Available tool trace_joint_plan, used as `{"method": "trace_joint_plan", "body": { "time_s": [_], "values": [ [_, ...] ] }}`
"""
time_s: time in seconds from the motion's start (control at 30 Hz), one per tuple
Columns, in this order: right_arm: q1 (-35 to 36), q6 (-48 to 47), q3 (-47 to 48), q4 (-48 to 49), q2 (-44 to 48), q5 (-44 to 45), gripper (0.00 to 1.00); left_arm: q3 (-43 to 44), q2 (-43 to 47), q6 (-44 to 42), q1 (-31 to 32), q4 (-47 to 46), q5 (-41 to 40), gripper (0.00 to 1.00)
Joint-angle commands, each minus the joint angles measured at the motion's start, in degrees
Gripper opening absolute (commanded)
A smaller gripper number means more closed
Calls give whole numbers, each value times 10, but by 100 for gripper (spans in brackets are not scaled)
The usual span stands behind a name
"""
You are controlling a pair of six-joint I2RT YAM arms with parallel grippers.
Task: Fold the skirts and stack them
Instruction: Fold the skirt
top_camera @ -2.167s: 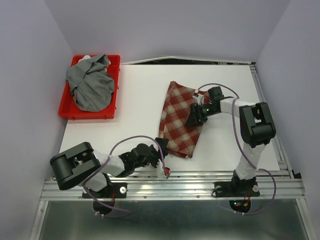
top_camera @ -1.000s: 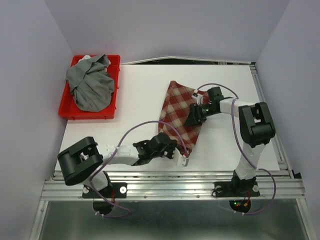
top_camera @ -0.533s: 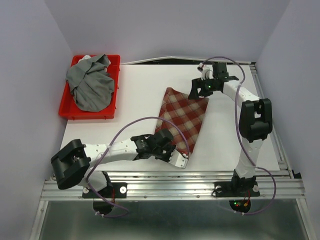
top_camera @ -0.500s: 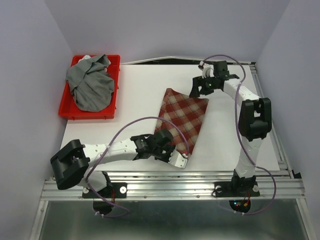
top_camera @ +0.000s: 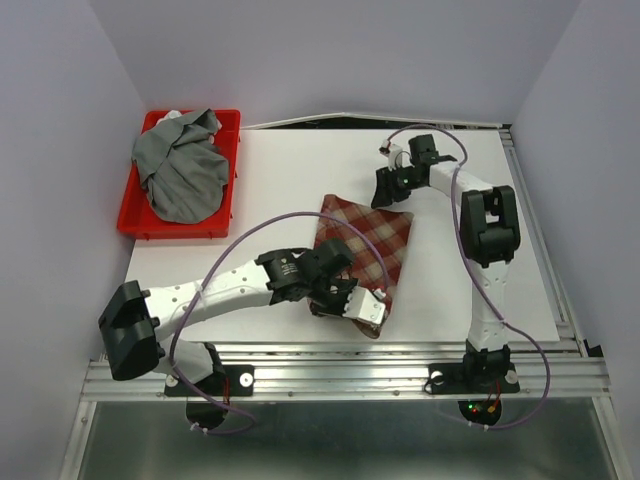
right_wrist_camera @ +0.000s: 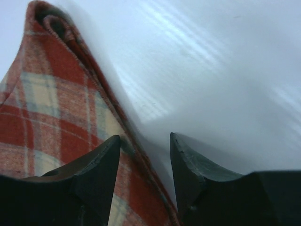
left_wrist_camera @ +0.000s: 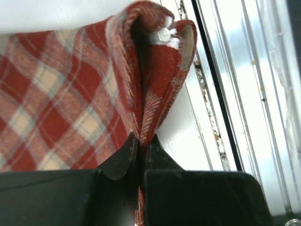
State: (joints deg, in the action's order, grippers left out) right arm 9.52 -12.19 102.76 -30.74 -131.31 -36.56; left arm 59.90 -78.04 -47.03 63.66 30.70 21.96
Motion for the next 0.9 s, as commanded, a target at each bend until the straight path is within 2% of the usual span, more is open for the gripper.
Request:
{"method": "trace_joint_plan", "body": {
  "time_s": [0.0, 0.2, 0.4, 0.57, 0.87],
  "values": [
    [34, -42, -80, -27, 18, -25, 50, 80, -4, -7, 2, 80, 41, 3],
    [46, -57, -145, -18, 51, -80, 43, 159, -39, -26, -6, 127, 55, 5],
    [66, -64, -203, -16, 86, -120, 38, 215, -89, -52, -49, 126, 39, 8],
    [94, -64, -234, -16, 103, -141, 38, 273, -150, -84, -96, 127, 23, 11],
    [104, -59, -240, -14, 100, -156, 39, 355, -256, -129, -146, 124, 27, 17]
  ]
}}
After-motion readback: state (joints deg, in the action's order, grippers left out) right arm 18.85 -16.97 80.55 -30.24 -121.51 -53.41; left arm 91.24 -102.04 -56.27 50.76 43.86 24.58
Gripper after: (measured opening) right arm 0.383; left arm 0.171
